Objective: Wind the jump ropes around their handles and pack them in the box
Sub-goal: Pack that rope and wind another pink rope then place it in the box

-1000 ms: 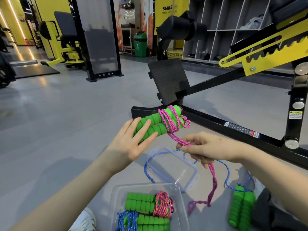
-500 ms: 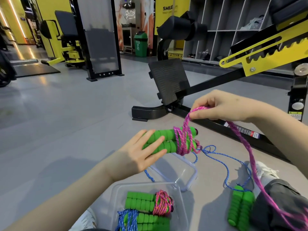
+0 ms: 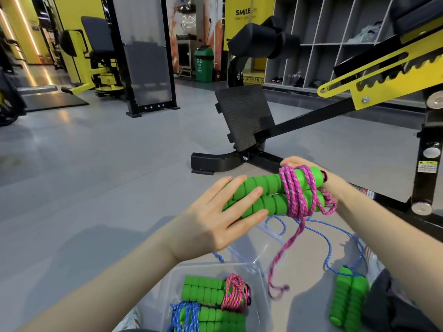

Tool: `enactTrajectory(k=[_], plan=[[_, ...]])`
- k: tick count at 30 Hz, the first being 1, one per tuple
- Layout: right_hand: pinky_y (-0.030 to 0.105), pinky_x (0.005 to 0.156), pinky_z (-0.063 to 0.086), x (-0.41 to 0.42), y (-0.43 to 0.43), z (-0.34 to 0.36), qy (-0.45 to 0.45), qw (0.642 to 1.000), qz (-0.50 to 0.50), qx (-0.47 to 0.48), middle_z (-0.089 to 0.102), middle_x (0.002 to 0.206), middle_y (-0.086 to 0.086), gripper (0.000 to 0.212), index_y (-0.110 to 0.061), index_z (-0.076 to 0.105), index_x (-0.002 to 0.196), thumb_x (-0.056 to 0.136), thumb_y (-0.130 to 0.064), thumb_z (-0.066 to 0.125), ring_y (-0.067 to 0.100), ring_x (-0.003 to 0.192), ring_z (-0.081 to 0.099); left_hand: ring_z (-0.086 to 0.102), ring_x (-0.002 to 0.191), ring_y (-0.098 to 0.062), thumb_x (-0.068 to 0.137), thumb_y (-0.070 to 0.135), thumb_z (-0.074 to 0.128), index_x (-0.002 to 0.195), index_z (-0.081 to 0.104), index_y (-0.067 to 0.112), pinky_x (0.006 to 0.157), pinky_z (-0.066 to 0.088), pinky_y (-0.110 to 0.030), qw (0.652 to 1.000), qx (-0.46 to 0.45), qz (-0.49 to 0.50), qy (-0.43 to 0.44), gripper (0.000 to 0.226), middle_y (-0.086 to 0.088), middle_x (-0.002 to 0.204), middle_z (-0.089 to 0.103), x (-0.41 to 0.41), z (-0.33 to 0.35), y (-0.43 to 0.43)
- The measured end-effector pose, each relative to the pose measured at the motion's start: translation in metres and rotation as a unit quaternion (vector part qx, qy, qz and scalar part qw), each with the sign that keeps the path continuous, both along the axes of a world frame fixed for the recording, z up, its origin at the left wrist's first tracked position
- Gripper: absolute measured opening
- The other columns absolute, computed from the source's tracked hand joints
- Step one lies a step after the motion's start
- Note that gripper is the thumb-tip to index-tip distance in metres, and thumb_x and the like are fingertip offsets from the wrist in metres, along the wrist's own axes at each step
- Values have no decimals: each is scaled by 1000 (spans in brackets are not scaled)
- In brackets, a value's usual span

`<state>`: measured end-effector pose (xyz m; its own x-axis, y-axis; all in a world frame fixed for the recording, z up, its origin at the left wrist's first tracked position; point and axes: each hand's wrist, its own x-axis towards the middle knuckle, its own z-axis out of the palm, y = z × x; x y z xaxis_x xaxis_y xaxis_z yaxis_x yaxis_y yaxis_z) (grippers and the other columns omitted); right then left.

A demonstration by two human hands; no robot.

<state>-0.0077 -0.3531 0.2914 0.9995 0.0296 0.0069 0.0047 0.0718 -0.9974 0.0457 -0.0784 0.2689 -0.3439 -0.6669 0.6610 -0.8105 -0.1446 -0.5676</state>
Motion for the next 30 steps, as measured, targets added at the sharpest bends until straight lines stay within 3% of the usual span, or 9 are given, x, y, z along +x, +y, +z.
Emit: enactTrajectory(k=[2,4,6,7,11,13,17,24,30], plan=[[31,69,58,2,4,-24,27,983,48,172,72,83,15,64,-3,71,91,40,-34,94,34,93,67,59,108,-48,94,3,56,119,59,5,90,48,-53,1000,-6,5,2,25,-21,120,63,3,-2,-1],[37,71,57,-2,17,-39,4,966,71,249,69,88,21,43,1,72,88,56,-21,89,31,81,68,59,107,-48,93,2,57,119,59,5,90,48,-53,1000,-3,16,3,26,-22,120,63,5,-4,0],[26,49,50,-7,30,-48,3,976,23,217,58,62,5,35,-11,66,67,49,-25,92,12,46,51,59,106,-48,96,0,50,118,61,4,89,48,-54,999,4,33,0,25,-22,120,63,9,-5,4],[21,43,42,-10,32,-53,10,979,16,204,47,55,-1,37,-14,58,62,51,-29,90,5,39,37,60,104,-48,98,-1,45,117,63,4,89,49,-54,999,1,43,-1,27,-23,119,63,12,-6,7],[17,39,22,-20,44,-55,61,986,-54,146,33,53,1,24,-12,42,73,75,-25,62,4,36,19,61,100,-48,101,-2,34,118,57,4,86,50,-54,997,-9,80,-4,30,-23,116,64,26,-11,12],[18,39,21,-23,51,-54,76,990,-73,88,29,52,1,16,-8,52,83,87,-23,52,8,40,16,60,99,-49,100,-4,35,118,58,3,86,49,-54,996,-2,91,2,30,-25,116,64,31,-20,10],[21,42,22,-29,62,-54,92,992,-83,-10,28,52,2,31,-5,63,107,100,-25,39,13,45,15,57,102,-52,93,-5,45,123,54,3,87,47,-55,992,3,125,23,32,-27,121,60,44,-32,11],[20,45,27,-35,74,-32,84,972,-48,-214,33,51,-5,26,-10,61,107,99,-27,43,10,45,25,57,99,-52,83,-2,48,124,49,3,83,46,-53,982,24,185,19,41,-27,120,60,59,-40,17],[20,42,32,-46,71,16,72,924,22,-375,37,48,-10,24,-9,63,98,97,-29,49,8,40,30,58,94,-53,87,-7,38,114,64,-2,79,49,-55,978,54,202,19,39,-30,116,61,62,-43,25]])
